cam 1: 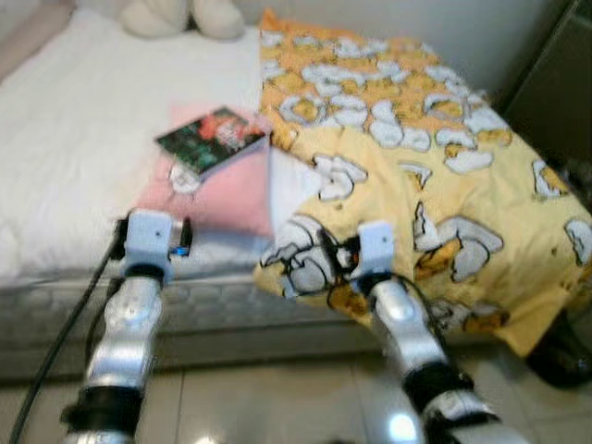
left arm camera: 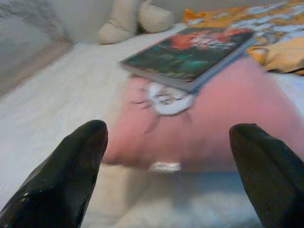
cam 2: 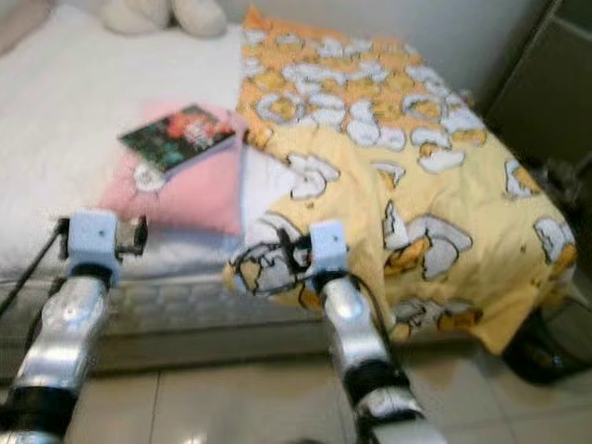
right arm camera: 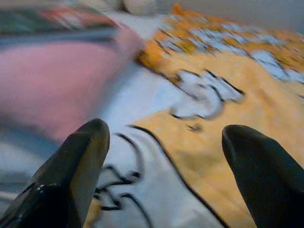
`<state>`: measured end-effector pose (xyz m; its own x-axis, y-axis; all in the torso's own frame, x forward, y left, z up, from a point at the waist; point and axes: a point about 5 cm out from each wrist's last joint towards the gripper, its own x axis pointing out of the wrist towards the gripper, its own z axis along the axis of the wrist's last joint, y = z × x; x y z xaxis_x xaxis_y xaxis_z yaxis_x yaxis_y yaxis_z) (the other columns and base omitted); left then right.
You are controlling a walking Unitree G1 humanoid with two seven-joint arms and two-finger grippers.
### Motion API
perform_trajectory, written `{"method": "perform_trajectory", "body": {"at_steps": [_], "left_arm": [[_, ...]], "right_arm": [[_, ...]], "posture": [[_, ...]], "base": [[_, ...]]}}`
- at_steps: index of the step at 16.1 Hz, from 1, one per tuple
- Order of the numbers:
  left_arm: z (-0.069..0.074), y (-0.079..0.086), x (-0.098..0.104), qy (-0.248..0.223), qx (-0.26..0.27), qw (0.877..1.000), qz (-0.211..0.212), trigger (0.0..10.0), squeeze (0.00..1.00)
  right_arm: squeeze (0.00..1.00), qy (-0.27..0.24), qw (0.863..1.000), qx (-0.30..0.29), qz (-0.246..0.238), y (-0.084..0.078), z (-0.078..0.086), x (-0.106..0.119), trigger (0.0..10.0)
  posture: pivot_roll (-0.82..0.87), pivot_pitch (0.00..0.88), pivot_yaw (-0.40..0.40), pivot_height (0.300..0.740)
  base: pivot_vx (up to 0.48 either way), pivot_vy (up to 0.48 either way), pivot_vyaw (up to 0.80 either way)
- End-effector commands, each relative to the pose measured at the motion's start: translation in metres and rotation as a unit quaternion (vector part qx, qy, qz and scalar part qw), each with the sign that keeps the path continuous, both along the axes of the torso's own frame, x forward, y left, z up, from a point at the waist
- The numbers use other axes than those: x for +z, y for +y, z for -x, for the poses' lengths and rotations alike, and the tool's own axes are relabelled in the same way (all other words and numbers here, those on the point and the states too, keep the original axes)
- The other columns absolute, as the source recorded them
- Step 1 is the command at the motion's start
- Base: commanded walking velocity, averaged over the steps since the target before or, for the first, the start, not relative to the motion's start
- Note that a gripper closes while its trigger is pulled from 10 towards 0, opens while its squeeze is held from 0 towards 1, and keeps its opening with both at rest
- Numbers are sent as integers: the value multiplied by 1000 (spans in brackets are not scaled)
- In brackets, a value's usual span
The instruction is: Clean up the room
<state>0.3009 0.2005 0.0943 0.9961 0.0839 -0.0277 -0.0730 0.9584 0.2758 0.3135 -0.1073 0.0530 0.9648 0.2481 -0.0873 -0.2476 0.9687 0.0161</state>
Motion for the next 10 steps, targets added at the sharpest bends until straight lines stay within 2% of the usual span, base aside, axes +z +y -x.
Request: {"method": "perform_trajectory", "body": {"at_steps": [1, 2, 3, 4, 5, 6, 7, 8, 9, 10], "left_arm": [[0, 4, 7, -21, 4, 1000, 14, 10000, 0], [1, 5, 10, -32, 4, 999, 36, 10000, 0], [9, 7, 17, -47, -12, 996, 69, 10000, 0], [29, 3, 16, -39, -61, 992, 105, 10000, 0], [37, 0, 10, -18, -85, 989, 117, 10000, 0], [57, -7, -8, 23, -110, 986, 126, 10000, 0], [56, -13, -14, 26, -104, 987, 120, 10000, 0], [47, -22, -11, 17, -110, 989, 98, 10000, 0], [43, -25, -10, 13, -112, 989, 90, 10000, 0], [30, -29, 3, -11, -115, 990, 82, 10000, 0]], "right_arm": [[0, -27, 999, -14, -9, -2, -3, 10, 10000], [0, -40, 999, -21, -11, -5, -2, 14, 10000], [0, -54, 998, -18, -2, -13, 9, 18, 10000], [0, -37, 999, -4, 34, -29, 32, 10, 10000], [0, -19, 999, -5, 41, -37, 41, 5, 10000], [0, 31, 998, -12, 52, -55, 62, -12, 10000], [0, 37, 998, -22, 51, -60, 65, -17, 10000], [0, 23, 998, -23, 46, -57, 60, -16, 10000], [0, 19, 998, -22, 47, -55, 57, -15, 10000], [0, 7, 998, -42, 36, -51, 44, -7, 10000]], "posture": [[44, 0, -82, 740], [48, 0, -80, 740], [47, 0, -75, 740], [50, 0, -74, 740], [50, 0, -75, 740], [48, 0, -81, 740], [45, 0, -78, 740], [38, 0, -73, 740], [37, 0, -72, 740], [29, 0, -67, 740]], "base": [[326, 352, 0], [326, 352, 0], [326, 352, 0], [326, 352, 0], [326, 352, 0], [375, 300, 0], [398, 270, 0], [398, 270, 0], [398, 270, 0], [469, 0, -744]]}}
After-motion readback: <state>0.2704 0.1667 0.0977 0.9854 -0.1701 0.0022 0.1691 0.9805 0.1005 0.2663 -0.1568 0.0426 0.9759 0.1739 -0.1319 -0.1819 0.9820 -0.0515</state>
